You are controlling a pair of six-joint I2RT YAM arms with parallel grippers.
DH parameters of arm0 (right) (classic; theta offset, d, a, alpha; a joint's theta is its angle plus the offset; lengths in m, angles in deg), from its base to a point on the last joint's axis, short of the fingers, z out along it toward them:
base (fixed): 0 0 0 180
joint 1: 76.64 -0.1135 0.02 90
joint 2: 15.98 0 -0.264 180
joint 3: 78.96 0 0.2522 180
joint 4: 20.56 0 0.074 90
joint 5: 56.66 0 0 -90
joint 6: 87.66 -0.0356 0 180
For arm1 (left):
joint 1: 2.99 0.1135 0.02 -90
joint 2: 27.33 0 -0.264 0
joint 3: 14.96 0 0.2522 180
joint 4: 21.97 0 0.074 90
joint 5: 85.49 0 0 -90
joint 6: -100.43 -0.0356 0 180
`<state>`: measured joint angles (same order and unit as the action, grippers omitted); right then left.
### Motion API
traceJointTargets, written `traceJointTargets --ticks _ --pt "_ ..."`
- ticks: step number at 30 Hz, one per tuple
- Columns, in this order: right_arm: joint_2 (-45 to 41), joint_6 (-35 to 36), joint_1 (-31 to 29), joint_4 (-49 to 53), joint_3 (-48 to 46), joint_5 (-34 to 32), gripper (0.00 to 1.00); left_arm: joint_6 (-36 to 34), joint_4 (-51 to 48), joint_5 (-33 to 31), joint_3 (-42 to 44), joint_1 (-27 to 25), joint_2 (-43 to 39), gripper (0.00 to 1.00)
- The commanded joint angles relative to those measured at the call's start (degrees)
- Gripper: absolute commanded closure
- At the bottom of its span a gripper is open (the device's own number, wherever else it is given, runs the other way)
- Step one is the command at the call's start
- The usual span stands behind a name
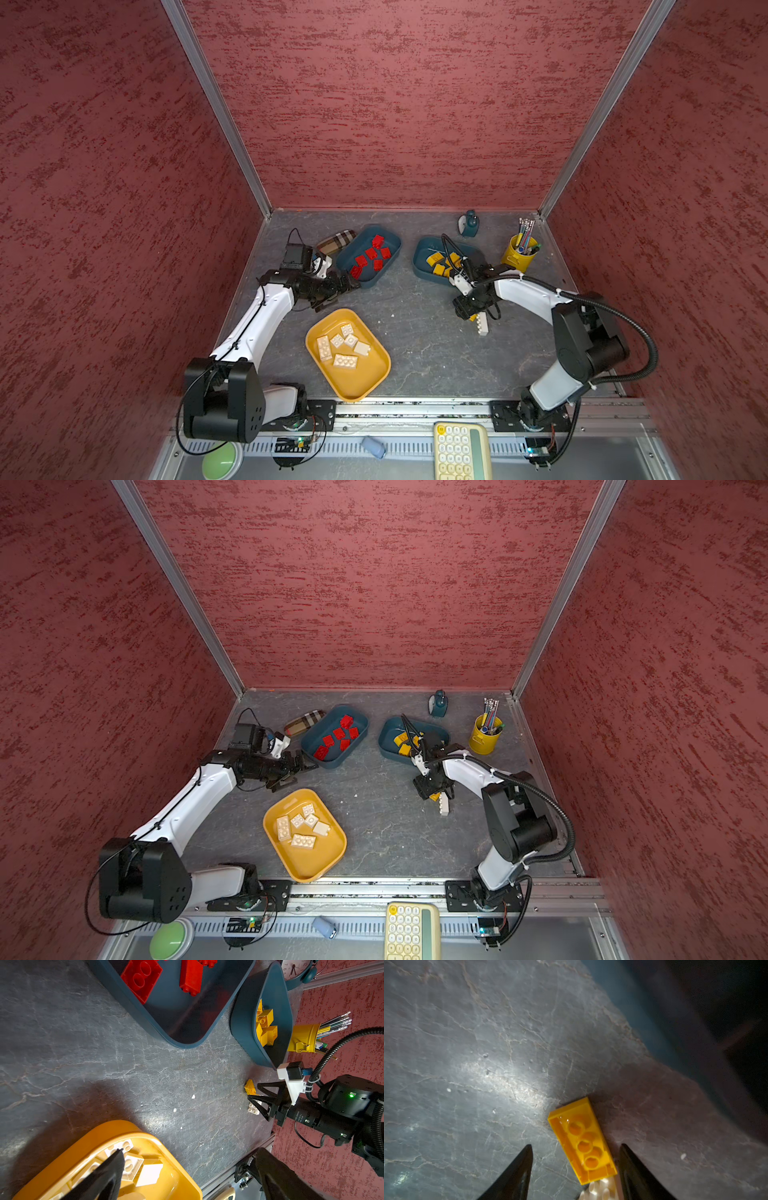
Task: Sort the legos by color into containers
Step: 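Grasp a yellow 2x4 brick with the right gripper and drop it in the tub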
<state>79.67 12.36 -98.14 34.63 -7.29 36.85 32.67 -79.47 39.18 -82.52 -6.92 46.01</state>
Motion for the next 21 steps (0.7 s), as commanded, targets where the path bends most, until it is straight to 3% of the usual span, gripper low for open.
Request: traceJointTargets --ticks 1,13,21 --pt "2.2 3.7 0.1 -1.4 2.5 -1.6 0.37 -0.8 -0.7 -0.1 -1.1 -0.2 -1.1 0.01" --pt "3.1 3.7 0.1 1.6 3.6 0.6 0.75 -1.3 -1.1 -0.1 -0.6 -0.2 -0.9 0.01" --pt "1.6 0.6 -1.8 3.3 17.4 10.4 0.76 -1.3 -1.9 -0.1 -2.0 -0.7 -0.9 0.01"
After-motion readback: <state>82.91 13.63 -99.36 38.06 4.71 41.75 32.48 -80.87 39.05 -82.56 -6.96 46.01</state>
